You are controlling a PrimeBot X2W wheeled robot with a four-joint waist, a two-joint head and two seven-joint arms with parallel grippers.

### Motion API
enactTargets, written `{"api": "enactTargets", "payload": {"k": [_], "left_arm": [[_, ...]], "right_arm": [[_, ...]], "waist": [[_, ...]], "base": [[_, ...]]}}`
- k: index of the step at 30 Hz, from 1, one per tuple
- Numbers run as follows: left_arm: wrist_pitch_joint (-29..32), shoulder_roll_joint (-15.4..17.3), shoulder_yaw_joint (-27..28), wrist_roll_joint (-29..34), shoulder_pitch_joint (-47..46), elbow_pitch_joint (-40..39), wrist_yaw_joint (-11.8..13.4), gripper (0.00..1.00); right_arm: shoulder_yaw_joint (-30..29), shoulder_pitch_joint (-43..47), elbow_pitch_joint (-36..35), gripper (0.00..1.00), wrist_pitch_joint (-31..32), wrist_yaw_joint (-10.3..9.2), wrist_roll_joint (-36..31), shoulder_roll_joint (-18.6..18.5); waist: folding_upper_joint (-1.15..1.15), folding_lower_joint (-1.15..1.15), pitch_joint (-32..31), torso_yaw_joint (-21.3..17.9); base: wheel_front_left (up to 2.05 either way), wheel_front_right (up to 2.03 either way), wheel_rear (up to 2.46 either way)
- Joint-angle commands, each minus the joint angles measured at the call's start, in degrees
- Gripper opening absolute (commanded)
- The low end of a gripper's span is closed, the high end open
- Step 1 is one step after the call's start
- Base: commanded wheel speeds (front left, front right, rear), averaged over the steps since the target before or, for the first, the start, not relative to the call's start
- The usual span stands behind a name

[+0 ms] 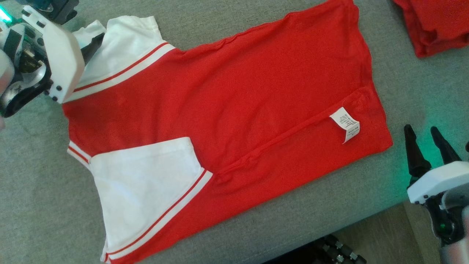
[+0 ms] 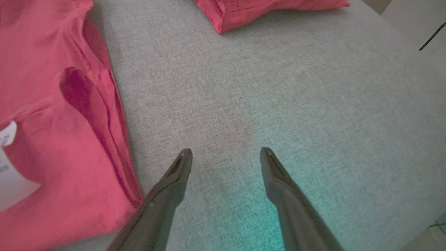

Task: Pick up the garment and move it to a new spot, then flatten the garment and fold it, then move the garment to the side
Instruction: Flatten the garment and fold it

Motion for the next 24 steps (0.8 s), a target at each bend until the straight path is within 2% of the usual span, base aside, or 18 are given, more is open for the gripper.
{"api": "enactTargets", "payload": {"k": [1,3,5,7,8,10,15,20,24], "left_arm": [[0.4,2.33,2.36,0.48,-3.05,-0.95,0.14,1.0],[0.3,2.38,2.21,0.54,-2.9,-0.8,0.14,1.0],[-0.22,2.34,2.16,0.34,-2.76,-0.72,0.13,0.81],[-0.56,2.12,2.31,-0.75,-2.35,-0.44,0.12,0.44],[-0.34,1.98,2.28,-1.36,-2.14,-0.3,0.12,0.22],[0.02,1.86,2.25,-2.4,-1.95,-0.18,0.11,0.0],[-1.81,1.5,2.26,-2.96,-2.39,-0.98,0.1,0.0],[-10.84,0.79,2.42,2.03,-4.14,0.1,0.13,0.0],[-17.43,-0.76,3.5,3.75,-4.14,2.87,1.37,0.0]], "right_arm": [[0.74,-0.51,-1.35,1.0,-0.78,0.39,-0.06,-1.01],[0.87,-0.56,-1.29,1.0,-0.87,0.39,0.01,-1.01],[0.95,-0.55,-1.13,1.0,-0.96,0.39,0.02,-1.02],[0.93,-0.49,-0.94,1.0,-1.08,0.39,0.04,-1.04],[0.9,-0.44,-0.86,1.0,-1.12,0.39,0.03,-1.06],[0.83,-0.37,-0.78,1.0,-1.15,0.39,0.1,-1.1],[0.55,-0.64,-0.95,1.0,-0.94,0.39,0.16,-1.74],[1.32,-3.16,-2.2,1.0,0.02,0.39,1.3,-3.19],[4.51,-8.61,-3.21,1.0,2.03,0.39,3.03,-5.36]], "waist": [[0.0,0.0,0.09,-0.09],[0.0,0.0,0.2,-0.22],[0.0,0.0,0.27,-0.34],[0.0,0.0,0.3,-0.36],[0.0,0.0,0.32,-0.35],[0.0,0.0,0.38,-0.29],[0.0,0.0,0.31,0.34],[0.0,0.0,-0.77,1.81],[0.0,0.0,-1.71,3.35]], "base": [[0.0,0.0,0.0],[0.0,0.0,0.0],[0.0,0.0,0.0],[0.0,0.0,0.0],[0.0,0.0,0.0],[0.0,0.0,0.0],[0.0,0.0,0.0],[0.0,0.0,0.0],[0.0,0.0,0.0]]}}
